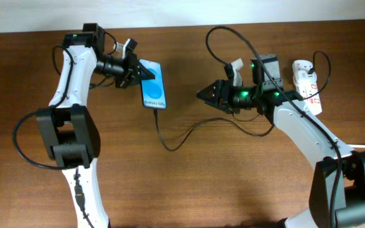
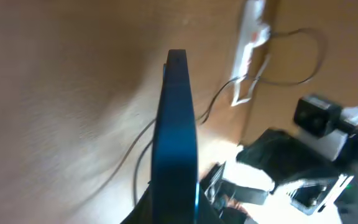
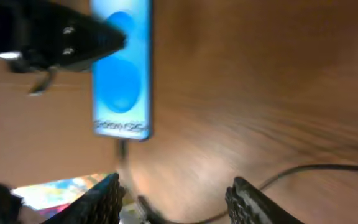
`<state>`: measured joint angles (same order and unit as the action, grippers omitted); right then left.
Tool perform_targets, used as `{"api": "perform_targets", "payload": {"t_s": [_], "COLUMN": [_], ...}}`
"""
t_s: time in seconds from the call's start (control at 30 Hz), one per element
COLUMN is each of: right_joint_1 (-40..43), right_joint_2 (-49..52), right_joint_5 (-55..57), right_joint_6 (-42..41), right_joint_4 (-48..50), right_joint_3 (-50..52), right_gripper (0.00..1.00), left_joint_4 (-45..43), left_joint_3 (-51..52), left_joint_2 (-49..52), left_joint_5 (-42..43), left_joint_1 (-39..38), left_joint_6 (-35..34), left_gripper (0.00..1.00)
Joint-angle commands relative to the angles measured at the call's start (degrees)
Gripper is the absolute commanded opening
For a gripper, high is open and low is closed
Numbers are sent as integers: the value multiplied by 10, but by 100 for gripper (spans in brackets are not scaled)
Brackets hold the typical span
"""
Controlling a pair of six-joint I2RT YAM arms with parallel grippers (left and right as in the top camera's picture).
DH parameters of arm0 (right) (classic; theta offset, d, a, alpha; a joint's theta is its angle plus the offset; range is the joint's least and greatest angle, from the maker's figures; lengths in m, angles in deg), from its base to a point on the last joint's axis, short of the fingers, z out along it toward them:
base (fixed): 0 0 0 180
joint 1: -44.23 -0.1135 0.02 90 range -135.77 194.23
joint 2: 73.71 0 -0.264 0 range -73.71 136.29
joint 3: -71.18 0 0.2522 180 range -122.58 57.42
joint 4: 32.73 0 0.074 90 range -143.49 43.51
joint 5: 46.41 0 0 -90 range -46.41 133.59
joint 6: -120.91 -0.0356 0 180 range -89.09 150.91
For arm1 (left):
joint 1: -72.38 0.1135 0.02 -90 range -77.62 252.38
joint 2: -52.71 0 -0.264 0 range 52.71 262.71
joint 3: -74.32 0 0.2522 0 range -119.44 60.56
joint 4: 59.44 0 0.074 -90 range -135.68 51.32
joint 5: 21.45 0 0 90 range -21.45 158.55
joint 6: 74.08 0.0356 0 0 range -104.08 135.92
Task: Plug charger to phone and switch on socket
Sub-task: 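Release the plug, lower the phone flat and open the left gripper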
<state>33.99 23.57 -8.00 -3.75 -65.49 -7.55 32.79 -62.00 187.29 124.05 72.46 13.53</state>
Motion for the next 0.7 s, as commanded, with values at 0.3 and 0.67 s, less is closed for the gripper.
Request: {"api": "perform_targets", "payload": {"t_s": [0.3,0.67], "right_joint_1": [1,1], "right_joint_2": [-5,-5], "right_joint_5": [221,223], "right_joint_6": [169,169], "right_joint_4": [-252,-252], "right_joint_3": [-121,-121], "right_gripper": [69,69], "left_joint_4": [-67,-153], "left_joint_3": [43,128], "left_joint_2": [-2,3], "left_joint_5": [-216,-224], "left_joint_1": [-42,-41], "left_joint_6": [-23,-78], "left_gripper": [0,1]}}
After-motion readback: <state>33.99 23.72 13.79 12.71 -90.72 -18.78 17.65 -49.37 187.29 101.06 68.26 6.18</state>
